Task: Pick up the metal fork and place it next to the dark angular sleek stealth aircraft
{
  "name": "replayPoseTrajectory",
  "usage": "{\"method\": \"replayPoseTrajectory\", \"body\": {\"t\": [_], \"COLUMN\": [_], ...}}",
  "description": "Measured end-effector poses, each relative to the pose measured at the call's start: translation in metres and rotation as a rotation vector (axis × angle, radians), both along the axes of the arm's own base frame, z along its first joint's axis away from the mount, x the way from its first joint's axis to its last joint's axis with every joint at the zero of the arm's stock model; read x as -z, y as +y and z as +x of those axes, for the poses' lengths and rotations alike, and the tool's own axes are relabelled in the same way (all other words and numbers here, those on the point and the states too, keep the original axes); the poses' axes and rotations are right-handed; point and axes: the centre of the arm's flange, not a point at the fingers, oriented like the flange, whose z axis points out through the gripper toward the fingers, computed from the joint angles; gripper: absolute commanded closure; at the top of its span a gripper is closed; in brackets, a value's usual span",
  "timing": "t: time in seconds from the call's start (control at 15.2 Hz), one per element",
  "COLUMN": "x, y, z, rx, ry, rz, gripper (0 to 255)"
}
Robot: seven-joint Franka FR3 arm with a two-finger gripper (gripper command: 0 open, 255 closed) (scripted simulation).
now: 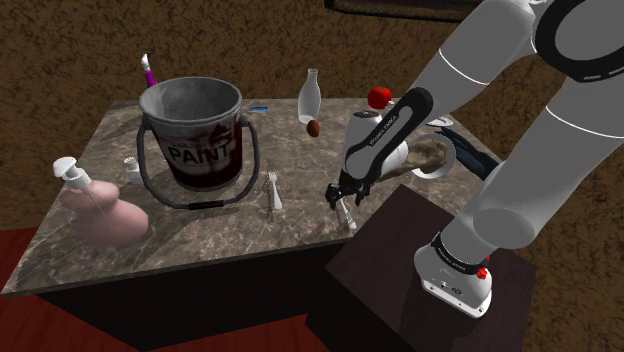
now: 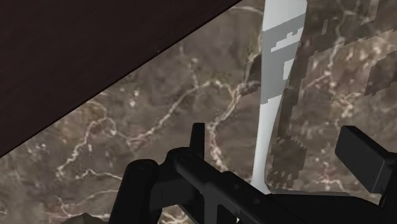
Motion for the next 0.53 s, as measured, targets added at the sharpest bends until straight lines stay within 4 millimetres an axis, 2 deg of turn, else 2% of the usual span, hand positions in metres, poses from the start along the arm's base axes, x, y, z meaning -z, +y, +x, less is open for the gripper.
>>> {"method": "replayPoseTrajectory", "body": {"t": [0.4, 0.46, 0.53], "x": [0.0044, 0.0044, 0.0044], "y": [-0.0001, -0.0001, -0.0001], "z": [-0.0008, -0.0008, -0.0008], "rx": [0.0, 0.0, 0.0], "ry": [-0.001, -0.001, -0.001], "rz": [0.0, 0.0, 0.0], "gripper": [0, 255, 255]}}
